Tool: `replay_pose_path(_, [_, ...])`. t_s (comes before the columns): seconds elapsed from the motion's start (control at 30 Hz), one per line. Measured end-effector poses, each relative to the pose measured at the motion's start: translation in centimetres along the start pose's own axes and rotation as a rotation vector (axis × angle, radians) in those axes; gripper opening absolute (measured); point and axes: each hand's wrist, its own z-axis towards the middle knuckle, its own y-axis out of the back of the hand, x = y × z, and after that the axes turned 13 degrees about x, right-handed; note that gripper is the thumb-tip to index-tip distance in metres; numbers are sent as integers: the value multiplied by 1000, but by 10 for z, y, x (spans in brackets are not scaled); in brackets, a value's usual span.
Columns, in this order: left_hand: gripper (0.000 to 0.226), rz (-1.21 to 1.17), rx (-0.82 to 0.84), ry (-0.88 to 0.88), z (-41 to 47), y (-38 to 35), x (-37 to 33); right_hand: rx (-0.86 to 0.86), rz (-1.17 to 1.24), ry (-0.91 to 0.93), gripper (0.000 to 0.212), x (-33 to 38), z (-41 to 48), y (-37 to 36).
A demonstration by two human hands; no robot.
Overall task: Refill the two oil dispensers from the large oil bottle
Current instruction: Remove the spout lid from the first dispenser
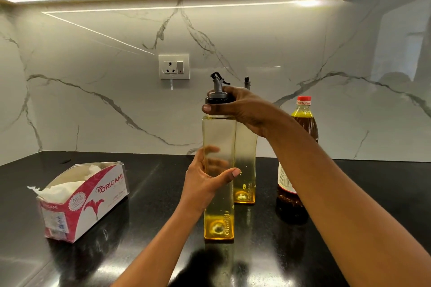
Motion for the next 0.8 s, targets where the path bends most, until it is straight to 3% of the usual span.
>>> replay_pose_path(0.07, [70, -1, 0, -1, 0, 0, -1, -42, 42, 10, 67, -4, -3, 5])
replay_pose_path(0.27, [78, -2, 9, -3, 0, 1, 0, -129, -4, 44, 31, -10, -23, 27])
replay_pose_path(0.47, [71, 0, -1, -11, 0, 0, -1, -7, -100, 22, 59, 0, -8, 3])
replay_pose_path(0.57, [75, -2, -12, -8, 1, -1, -1, -58, -24, 20, 68, -2, -1, -3])
replay_pose_path(0.8, [74, 0, 12, -19, 0, 1, 1, -135, 2, 47, 45, -8, -21, 21])
